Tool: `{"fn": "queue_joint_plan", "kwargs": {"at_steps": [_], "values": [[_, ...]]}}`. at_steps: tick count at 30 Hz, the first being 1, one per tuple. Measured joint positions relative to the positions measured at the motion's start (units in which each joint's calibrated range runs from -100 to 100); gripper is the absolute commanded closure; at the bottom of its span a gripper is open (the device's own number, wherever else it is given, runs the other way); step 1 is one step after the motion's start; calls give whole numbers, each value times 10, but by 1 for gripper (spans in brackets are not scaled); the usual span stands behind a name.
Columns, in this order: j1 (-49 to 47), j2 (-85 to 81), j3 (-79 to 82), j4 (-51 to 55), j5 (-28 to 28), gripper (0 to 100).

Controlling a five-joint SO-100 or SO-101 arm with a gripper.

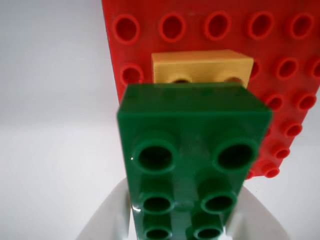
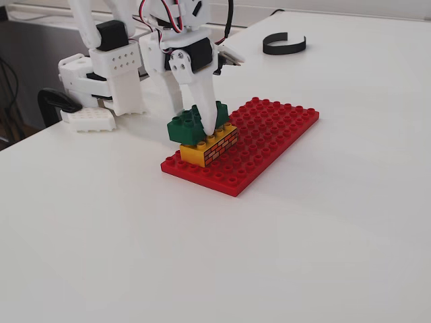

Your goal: Grab the loose lego brick and stack it on top of the fixed one.

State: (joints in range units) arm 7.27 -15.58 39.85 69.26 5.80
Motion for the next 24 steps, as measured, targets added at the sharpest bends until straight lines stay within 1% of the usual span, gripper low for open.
{"fn": "queue_joint_plan", "kwargs": {"at_steps": [15,24], "values": [[1,0,-14,-3,0,96],[1,63,-50,-2,0,96]]}}
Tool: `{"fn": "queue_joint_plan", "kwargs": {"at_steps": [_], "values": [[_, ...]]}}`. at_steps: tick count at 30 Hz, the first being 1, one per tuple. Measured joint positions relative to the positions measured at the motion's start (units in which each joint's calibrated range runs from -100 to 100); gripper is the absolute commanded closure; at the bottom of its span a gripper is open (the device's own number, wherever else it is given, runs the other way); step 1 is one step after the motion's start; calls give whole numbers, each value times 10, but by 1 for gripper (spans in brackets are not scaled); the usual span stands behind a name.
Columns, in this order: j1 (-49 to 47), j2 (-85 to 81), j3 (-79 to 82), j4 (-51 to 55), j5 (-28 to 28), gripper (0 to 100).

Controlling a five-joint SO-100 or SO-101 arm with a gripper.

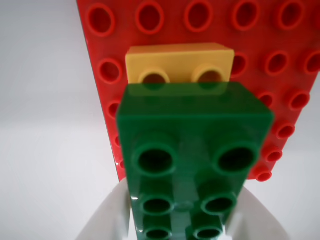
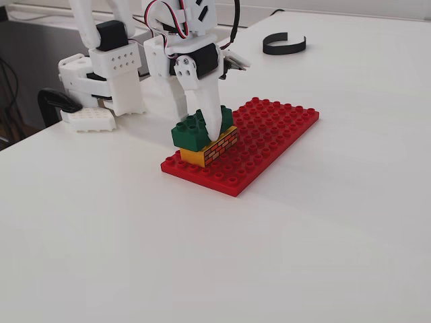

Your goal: Grab the loose lego brick and stack it on top of the fixed one.

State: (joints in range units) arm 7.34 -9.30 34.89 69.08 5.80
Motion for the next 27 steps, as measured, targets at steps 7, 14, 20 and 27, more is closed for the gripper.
{"fn": "queue_joint_plan", "kwargs": {"at_steps": [7,14,20,27], "values": [[-7,3,-3,0,0,96],[-27,3,2,1,-1,96],[-27,3,2,0,-1,96],[-27,3,10,-3,-1,84]]}}
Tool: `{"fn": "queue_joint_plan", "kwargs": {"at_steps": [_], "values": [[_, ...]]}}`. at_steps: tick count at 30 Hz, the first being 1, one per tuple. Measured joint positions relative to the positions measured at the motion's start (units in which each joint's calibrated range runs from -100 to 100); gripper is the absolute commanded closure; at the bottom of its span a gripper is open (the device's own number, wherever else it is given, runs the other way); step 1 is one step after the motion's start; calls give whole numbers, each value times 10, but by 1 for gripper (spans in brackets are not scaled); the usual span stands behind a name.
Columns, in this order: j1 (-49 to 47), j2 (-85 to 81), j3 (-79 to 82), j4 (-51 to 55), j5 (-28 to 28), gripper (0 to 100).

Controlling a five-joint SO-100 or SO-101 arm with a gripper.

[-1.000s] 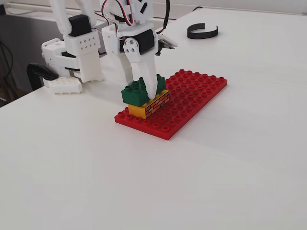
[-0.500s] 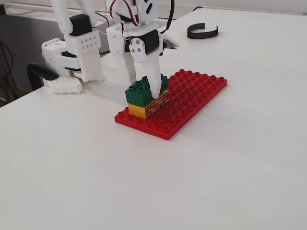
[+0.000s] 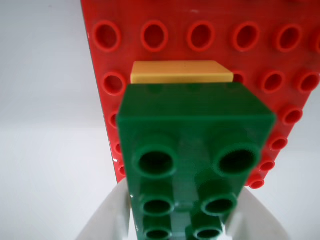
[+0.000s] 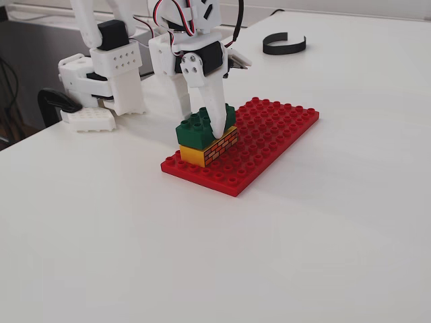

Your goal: Grab the loose lego brick and stack it on top of the fixed one.

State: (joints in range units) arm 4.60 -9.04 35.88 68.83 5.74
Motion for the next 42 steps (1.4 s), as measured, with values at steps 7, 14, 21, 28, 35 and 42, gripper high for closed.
{"fn": "queue_joint_plan", "kwargs": {"at_steps": [7,14,21,28,35,42], "values": [[-17,8,14,-1,2,75],[-15,8,13,-3,2,75],[-16,8,13,4,2,75],[-19,8,-41,43,1,75],[-34,8,-95,101,-6,75],[-62,8,-178,168,-7,76]]}}
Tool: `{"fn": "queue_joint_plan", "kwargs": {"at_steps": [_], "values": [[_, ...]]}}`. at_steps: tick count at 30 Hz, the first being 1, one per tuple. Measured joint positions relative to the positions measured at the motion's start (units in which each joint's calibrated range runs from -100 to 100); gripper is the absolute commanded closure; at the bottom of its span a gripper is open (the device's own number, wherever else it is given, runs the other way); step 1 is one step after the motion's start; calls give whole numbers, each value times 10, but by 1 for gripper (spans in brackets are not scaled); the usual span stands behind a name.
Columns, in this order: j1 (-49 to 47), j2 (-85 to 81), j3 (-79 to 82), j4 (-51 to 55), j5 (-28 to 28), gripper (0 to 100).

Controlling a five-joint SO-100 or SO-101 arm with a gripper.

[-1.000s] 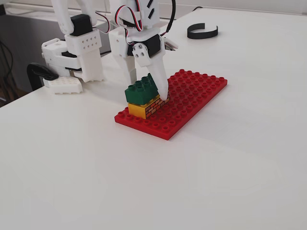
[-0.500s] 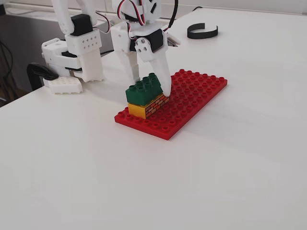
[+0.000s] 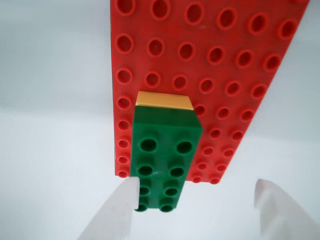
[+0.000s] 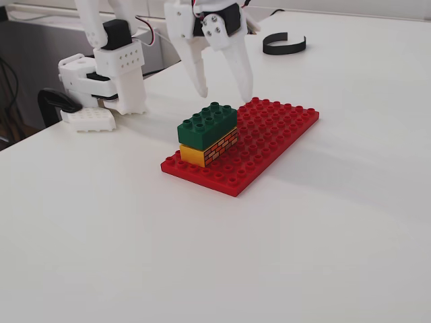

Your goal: Grab the loose lego brick and stack it on top of the fixed one.

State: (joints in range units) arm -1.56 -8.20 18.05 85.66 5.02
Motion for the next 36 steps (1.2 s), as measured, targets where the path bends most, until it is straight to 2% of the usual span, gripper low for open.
{"fn": "queue_joint_plan", "kwargs": {"at_steps": [6,8,10,12,13,17,21,27,36], "values": [[-23,-78,-187,124,0,76],[-22,-137,-231,128,2,77],[-20,-205,-240,130,3,85],[-20,-281,-231,130,3,98],[-22,-320,-218,129,3,100],[-26,-485,-99,66,5,99],[-27,-630,90,3,28,99],[-25,-864,378,-52,32,99],[-25,-902,611,-54,29,99]]}}
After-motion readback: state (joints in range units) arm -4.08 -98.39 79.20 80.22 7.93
